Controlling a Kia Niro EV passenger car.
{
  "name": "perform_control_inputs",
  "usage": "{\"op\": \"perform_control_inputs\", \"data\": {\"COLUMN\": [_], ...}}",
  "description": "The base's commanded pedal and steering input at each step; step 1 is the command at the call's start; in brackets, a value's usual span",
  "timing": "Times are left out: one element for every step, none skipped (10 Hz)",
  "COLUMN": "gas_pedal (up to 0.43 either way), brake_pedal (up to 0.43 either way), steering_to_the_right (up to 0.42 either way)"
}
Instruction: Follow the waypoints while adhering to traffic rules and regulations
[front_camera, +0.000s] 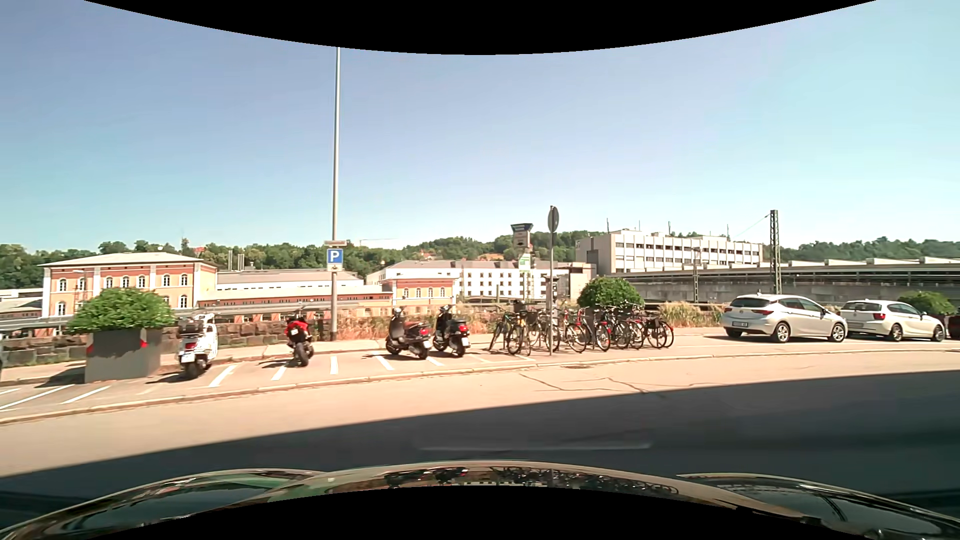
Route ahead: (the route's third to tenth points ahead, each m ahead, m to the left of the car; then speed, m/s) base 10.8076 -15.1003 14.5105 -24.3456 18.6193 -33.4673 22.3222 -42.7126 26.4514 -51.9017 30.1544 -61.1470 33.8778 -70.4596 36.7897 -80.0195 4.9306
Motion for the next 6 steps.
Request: {"op": "perform_control_inputs", "data": {"gas_pedal": [0.11, 0.11, 0.118, 0.13, 0.15, 0.157], "brake_pedal": [0.0, 0.0, 0.0, 0.0, 0.0, 0.0], "steering_to_the_right": [0.352, 0.382, 0.421, 0.454, 0.477, 0.498]}}
